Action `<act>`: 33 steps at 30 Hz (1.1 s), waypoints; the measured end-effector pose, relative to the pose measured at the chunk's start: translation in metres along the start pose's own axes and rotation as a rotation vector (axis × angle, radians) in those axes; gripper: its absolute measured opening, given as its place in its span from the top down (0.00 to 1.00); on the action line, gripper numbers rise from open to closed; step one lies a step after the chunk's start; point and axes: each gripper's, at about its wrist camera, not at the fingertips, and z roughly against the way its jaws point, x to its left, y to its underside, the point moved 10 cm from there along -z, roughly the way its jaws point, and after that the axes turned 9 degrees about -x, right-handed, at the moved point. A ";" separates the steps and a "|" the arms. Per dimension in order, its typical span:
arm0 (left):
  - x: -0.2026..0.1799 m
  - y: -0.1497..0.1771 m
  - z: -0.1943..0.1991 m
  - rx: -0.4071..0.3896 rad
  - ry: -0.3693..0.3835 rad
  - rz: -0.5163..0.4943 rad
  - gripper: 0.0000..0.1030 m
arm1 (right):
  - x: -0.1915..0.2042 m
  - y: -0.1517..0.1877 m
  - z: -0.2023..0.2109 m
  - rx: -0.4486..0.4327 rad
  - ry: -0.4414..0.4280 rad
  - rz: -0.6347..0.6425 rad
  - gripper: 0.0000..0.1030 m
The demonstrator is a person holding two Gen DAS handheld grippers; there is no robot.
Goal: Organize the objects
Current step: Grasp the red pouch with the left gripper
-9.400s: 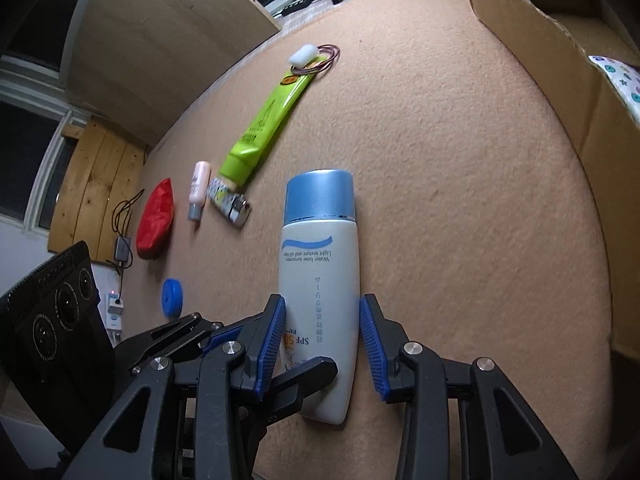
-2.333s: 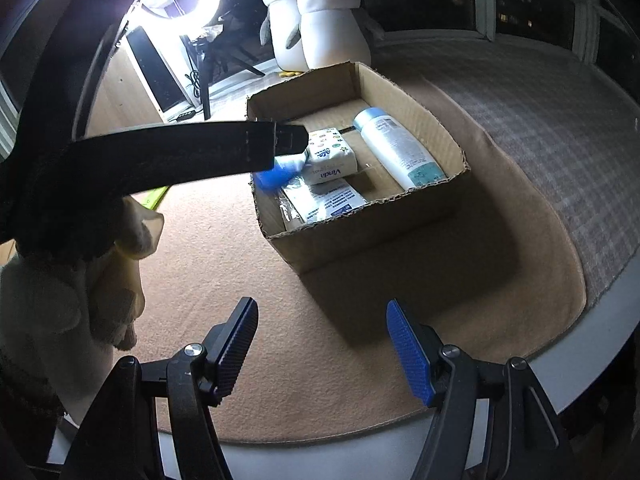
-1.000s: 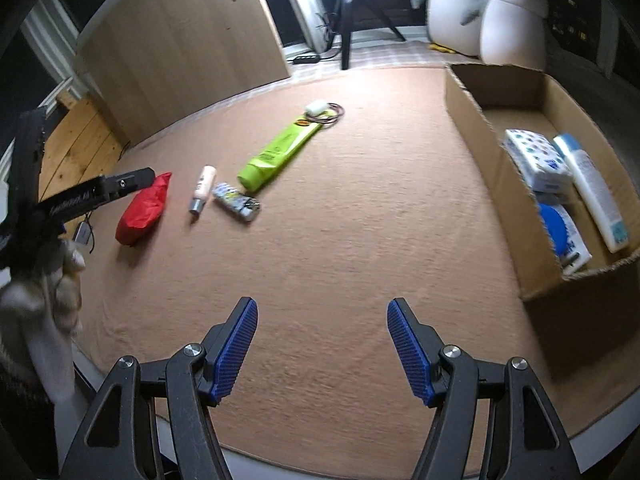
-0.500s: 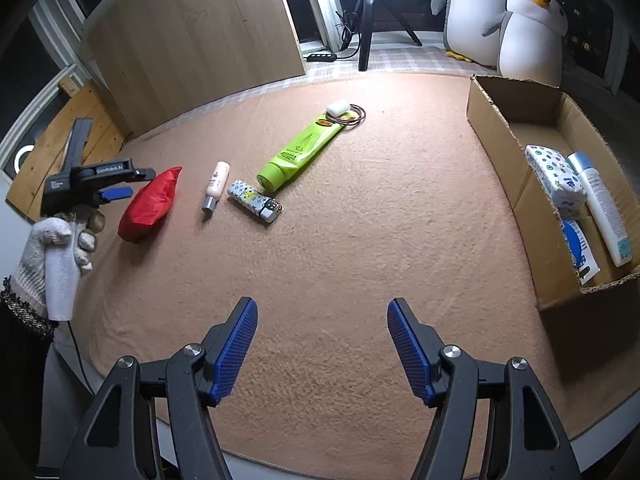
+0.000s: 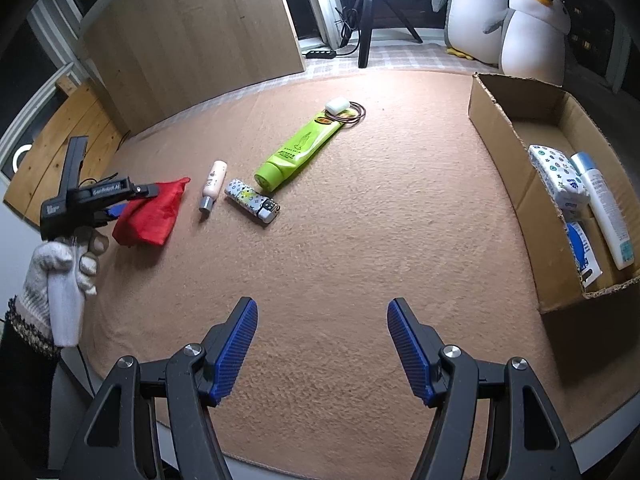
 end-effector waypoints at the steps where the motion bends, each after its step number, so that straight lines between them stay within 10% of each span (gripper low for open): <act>1: -0.003 0.005 0.001 0.003 0.010 0.001 0.34 | -0.001 0.000 -0.001 0.000 0.002 -0.001 0.38; 20: -0.123 0.119 0.018 0.069 0.170 -0.040 0.34 | 0.022 0.019 -0.033 0.089 -0.099 0.014 0.38; 23: -0.118 0.122 0.028 0.085 0.176 -0.063 0.20 | 0.022 0.023 -0.039 0.113 -0.118 -0.017 0.38; 33: -0.108 0.137 0.055 0.092 0.215 -0.221 0.20 | 0.043 0.025 -0.068 0.212 -0.209 -0.078 0.38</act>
